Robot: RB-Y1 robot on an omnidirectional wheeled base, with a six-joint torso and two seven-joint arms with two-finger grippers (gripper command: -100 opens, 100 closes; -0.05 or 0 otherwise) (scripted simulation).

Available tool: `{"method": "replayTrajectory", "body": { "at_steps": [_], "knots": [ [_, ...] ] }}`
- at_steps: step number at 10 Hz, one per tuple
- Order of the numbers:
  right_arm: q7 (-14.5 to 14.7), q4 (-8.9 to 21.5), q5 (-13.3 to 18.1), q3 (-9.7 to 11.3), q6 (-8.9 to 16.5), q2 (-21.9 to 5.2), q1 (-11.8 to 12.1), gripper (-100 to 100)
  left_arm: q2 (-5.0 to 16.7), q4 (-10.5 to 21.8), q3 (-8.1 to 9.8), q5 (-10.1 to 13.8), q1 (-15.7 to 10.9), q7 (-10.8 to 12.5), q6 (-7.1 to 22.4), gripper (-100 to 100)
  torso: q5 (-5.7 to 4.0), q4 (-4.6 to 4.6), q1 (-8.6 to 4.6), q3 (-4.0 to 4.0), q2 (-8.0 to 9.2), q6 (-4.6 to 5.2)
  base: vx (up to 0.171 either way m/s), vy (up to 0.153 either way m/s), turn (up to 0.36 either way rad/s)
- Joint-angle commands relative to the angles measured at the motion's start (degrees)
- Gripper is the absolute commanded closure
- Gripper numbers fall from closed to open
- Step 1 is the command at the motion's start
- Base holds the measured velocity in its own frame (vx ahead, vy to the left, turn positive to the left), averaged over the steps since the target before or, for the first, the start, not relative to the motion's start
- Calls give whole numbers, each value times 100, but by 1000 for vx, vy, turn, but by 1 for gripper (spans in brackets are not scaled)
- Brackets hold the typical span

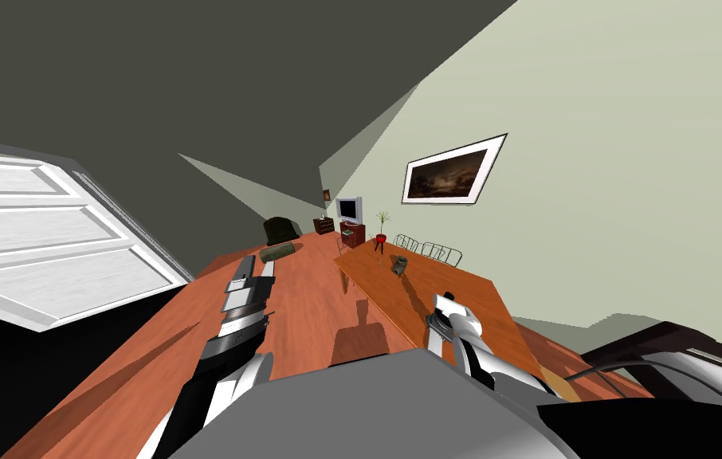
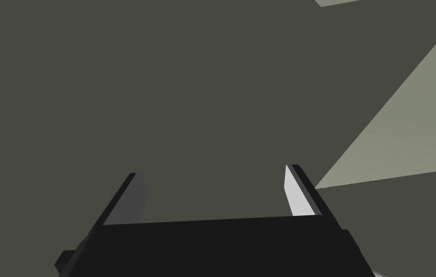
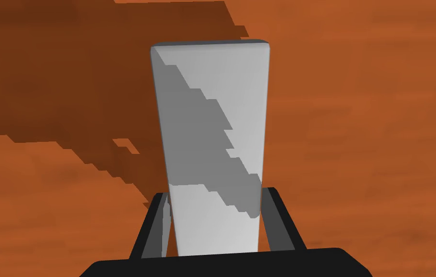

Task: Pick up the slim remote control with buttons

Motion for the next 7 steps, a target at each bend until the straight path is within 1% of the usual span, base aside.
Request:
{"method": "replayTrajectory", "body": {
  "at_steps": [1, 2, 3, 5, 6, 7],
  "knots": [
    [0, 0, 0, 0, 0, 0, 0, 100, 0, 0, 0, 0, 0, 0, 0, 0, 0, 0, 0, 0, 0, 0, 0, 0, 0],
    [0, 0, 0, 0, 0, 0, 0, 0, 0, 0, 0, 0, 0, 0, 0, 0, 0, 0, 0, 0, 0, 0, 0, 0, 0],
    [-36, -91, -10, -7, 170, -60, -50, 100, 0, 0, 0, 0, 0, 0, 0, 0, 0, 0, 0, 0, 0, 0, -43, 3, 58],
    [-99, -169, -7, -9, 351, -127, -127, 100, 0, 0, 0, 0, -1, 0, 0, 0, 4, 5, 4, 13, 23, -3, -74, 9, 58],
    [-77, -123, -8, -8, 280, -118, -120, 100, 0, 0, 0, 0, -1, 0, 0, 0, 5, 6, 7, 16, 28, 0, -30, 6, 7],
    [-78, -125, -8, -7, 301, -126, -125, 0, 0, 0, 0, 0, 0, 0, 0, 0, 3, 4, 5, 11, 18, 2, -6, 1, -2]
  ]
}}
